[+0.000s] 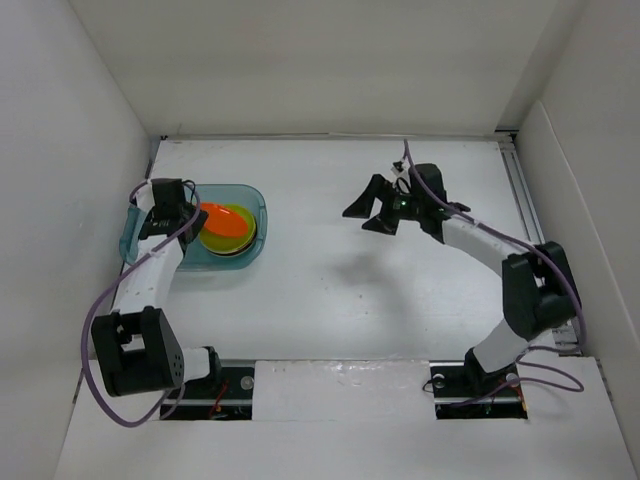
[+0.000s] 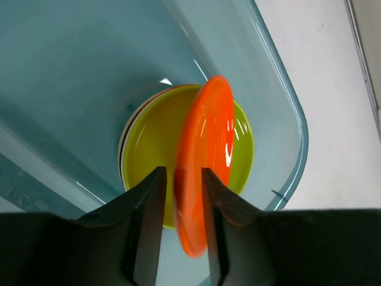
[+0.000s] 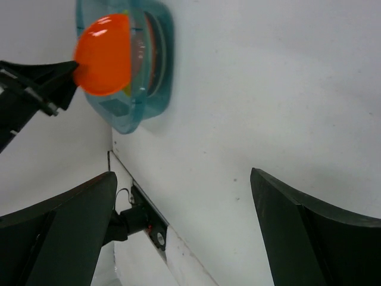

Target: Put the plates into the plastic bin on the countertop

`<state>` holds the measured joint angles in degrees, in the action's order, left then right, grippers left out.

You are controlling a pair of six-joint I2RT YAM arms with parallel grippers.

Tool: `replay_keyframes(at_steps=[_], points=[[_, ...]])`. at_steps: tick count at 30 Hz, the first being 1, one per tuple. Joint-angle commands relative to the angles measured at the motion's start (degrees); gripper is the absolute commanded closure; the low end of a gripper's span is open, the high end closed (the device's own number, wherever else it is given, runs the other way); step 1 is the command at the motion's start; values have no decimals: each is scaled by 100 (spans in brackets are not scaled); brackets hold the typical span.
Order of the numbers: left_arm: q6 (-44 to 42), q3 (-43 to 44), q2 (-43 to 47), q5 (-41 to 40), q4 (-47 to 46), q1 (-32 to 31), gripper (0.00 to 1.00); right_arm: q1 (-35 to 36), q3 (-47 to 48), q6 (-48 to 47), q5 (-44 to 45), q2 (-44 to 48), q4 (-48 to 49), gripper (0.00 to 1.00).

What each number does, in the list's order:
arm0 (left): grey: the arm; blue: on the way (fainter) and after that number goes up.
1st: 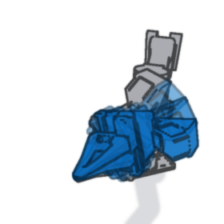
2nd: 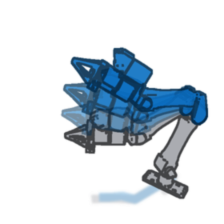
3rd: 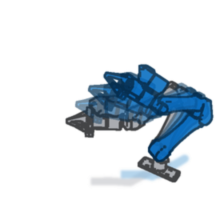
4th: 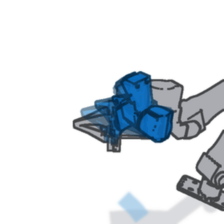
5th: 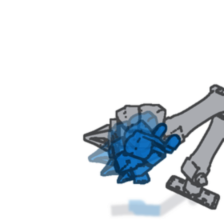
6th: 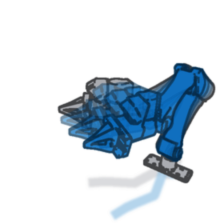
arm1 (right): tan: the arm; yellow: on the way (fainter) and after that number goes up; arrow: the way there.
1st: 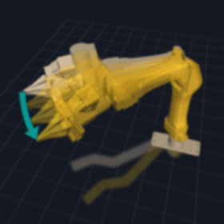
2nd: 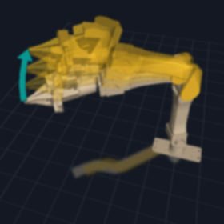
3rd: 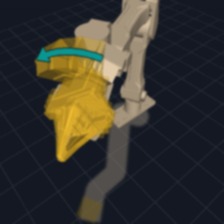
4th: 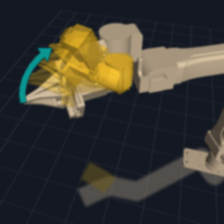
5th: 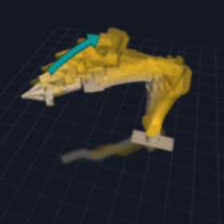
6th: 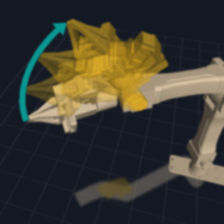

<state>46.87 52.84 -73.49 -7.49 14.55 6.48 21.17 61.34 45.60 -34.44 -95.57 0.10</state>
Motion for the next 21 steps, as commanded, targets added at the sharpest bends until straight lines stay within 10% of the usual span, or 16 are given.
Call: replay_keyframes(at_steps=[1,5,6,21], points=[[-90,130,309,89,-154,-6,72,133,-87,1,191,977,307,0],[-257,454,809,247,153,-67,29,256,-18,-77,542,1707,-252,0],[-397,586,1115,248,328,-198,3,395,157,-287,935,2030,-482,0],[-2041,920,4076,450,2183,-253,0,2128,1169,-1045,5341,5117,-4394,0]])
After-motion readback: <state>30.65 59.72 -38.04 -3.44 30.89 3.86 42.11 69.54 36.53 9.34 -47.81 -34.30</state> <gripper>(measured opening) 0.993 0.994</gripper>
